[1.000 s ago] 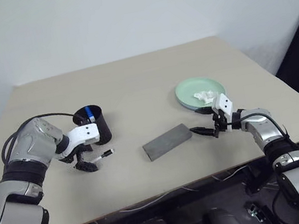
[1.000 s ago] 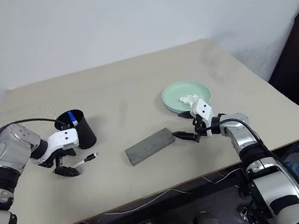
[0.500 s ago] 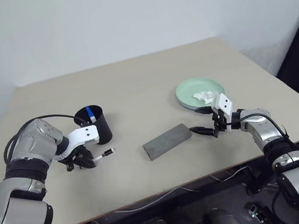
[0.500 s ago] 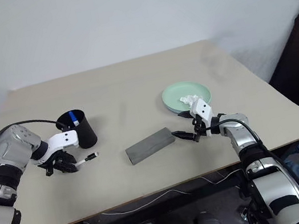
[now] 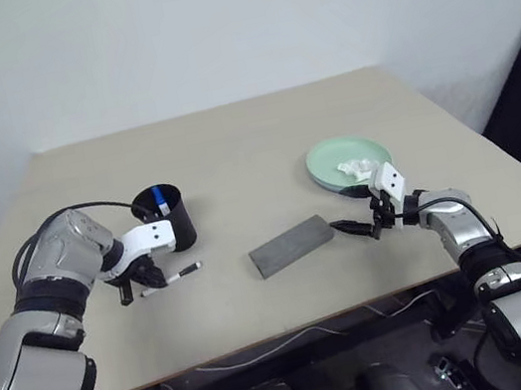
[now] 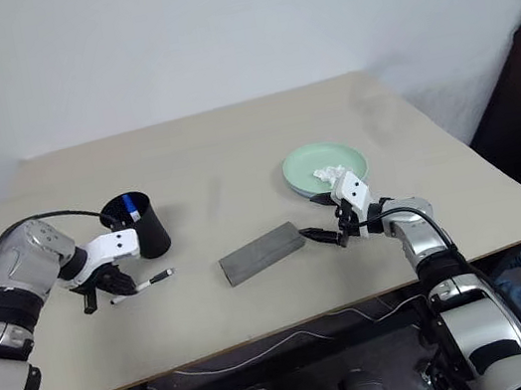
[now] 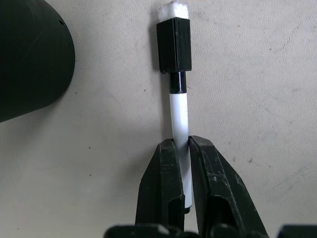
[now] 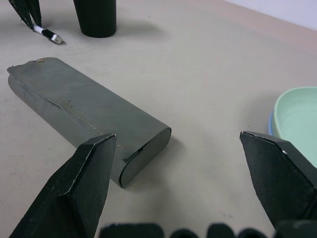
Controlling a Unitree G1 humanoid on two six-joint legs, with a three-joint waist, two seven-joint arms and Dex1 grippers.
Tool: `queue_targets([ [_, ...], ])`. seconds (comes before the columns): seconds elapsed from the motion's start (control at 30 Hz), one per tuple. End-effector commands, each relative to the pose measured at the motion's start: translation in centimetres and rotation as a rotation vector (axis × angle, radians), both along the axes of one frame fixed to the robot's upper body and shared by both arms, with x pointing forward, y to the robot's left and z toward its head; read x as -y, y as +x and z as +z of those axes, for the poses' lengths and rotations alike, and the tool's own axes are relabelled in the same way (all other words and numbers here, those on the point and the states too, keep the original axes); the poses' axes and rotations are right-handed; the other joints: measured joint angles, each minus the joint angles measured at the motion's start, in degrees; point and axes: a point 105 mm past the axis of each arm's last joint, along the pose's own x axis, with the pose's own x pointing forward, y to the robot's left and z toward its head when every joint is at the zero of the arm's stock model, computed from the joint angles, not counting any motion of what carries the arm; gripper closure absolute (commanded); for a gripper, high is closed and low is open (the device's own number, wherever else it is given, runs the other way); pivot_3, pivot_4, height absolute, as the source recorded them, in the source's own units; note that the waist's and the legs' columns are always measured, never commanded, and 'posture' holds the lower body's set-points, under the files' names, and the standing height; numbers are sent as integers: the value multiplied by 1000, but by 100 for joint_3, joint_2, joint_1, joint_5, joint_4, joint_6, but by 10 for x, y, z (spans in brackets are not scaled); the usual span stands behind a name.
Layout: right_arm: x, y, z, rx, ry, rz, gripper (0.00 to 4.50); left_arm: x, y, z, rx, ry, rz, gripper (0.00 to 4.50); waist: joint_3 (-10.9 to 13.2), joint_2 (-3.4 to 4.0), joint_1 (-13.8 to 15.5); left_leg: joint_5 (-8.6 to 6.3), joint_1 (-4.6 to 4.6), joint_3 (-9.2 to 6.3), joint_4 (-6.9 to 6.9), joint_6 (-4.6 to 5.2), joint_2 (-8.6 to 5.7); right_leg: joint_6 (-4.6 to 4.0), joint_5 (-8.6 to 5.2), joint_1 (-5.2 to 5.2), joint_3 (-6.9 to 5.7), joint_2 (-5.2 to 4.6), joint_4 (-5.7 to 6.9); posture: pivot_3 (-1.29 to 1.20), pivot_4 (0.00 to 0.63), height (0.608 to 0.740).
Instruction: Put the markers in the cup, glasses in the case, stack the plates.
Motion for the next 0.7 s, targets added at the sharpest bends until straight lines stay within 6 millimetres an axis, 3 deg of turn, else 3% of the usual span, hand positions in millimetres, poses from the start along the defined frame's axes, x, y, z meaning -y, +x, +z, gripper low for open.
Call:
queue_targets([
  [0.03,0,5,17,64,10,1,157,14,-8,1,-30,-68,-70,4472,0,0,-1,0,0,1,0,0,0,0,0,-1,0,0,0,0,0,738],
  [0.13,1,5,16,62,8,0,157,43,-9,21,34,-219,-173,4472,0,-1,5,0,-4,4,3,0,0,0,0,-1,2,-2,-3,0,0,738],
  [0.27,2,4,16,59,7,0,157,65,2,41,161,-343,-148,4472,6,-24,-2,0,-24,10,19,1,-1,2,-3,-3,7,-2,-14,0,0,738],
  [0.53,2,4,15,55,2,7,157,87,-2,56,236,-451,-137,4472,7,-29,-40,1,-12,6,18,1,5,2,-2,-2,15,14,-4,0,0,738],
  [0.7,1,3,15,55,0,14,157,107,14,88,453,-616,-83,4472,7,-30,-19,1,-10,0,25,1,5,3,1,4,9,12,-1,0,0,738],
])
